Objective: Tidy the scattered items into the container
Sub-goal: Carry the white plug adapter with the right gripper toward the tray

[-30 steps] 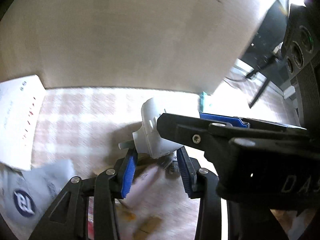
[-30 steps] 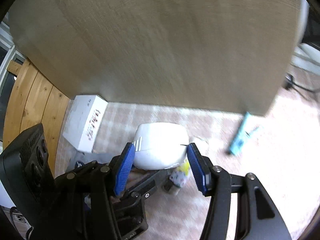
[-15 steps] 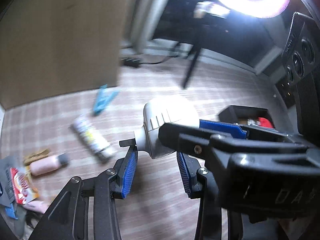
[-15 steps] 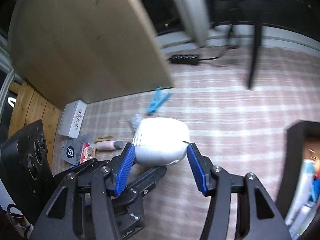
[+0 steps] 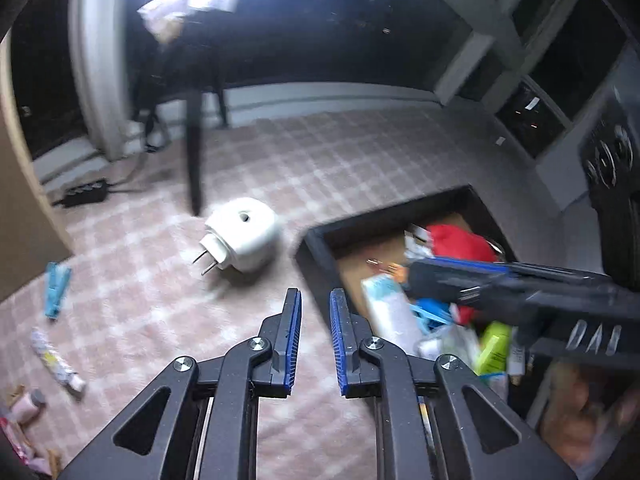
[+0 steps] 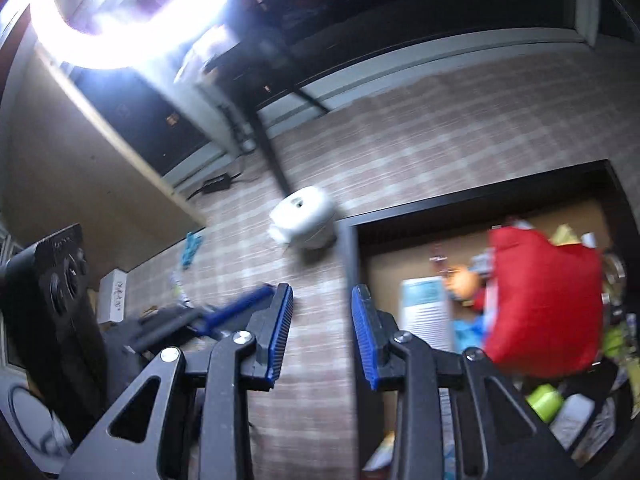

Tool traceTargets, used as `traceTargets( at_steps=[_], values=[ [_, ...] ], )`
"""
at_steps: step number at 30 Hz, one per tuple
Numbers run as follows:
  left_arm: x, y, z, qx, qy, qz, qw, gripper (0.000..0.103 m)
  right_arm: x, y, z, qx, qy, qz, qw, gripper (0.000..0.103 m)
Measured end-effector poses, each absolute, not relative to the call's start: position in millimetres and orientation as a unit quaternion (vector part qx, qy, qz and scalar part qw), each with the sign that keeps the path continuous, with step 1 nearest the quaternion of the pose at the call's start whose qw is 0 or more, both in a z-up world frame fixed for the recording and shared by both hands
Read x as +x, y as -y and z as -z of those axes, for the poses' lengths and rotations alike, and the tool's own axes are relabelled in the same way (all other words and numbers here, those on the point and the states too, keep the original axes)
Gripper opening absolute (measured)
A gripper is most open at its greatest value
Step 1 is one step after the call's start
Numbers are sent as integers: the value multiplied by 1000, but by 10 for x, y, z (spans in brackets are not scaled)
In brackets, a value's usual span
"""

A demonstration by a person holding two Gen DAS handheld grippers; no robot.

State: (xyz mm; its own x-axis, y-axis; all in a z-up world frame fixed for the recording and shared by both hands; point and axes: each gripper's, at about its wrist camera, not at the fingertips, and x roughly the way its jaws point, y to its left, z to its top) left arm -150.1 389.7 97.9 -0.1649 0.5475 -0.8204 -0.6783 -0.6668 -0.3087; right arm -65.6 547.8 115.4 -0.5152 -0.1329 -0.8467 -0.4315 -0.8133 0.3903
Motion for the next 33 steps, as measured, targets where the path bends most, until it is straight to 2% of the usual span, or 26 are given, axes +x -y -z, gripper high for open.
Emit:
traceTargets(
  at_steps=[4, 8, 10, 12, 15, 22, 27, 33],
  values=[
    [-1687, -3653, -945, -518, -49, -770, 368, 19, -744, -5657, -1163, -477, -290, -825, 91, 32],
    [-1761, -3590, -834, -529, -56, -768, 358, 20, -1115, -5645, -1143, -489, -267, -828, 63, 32],
    [-1749, -3595, -826, -528, -63, -767, 360, 25, -1331, -5563, -1080, -504, -245, -826, 52, 36],
    [-1769, -3637, -786, -531, -66, -763, 362, 30, -1555, -5473, -977, -522, -220, -823, 46, 44],
    [-1828, -3703, -707, -541, -56, -756, 365, 30, -1782, -5409, -824, -540, -207, -815, 39, 44],
    [-1955, -3858, -490, -550, -44, -749, 367, 32, -2069, -5426, -504, -565, -226, -793, 25, 48],
    [-1995, -3913, -444, -548, -30, -747, 375, 34, -2117, -5453, -419, -562, -251, -788, 16, 59],
    [-2031, -3936, -438, -547, -13, -748, 375, 36, -2174, -5413, -333, -563, -253, -787, 19, 65]
  ],
)
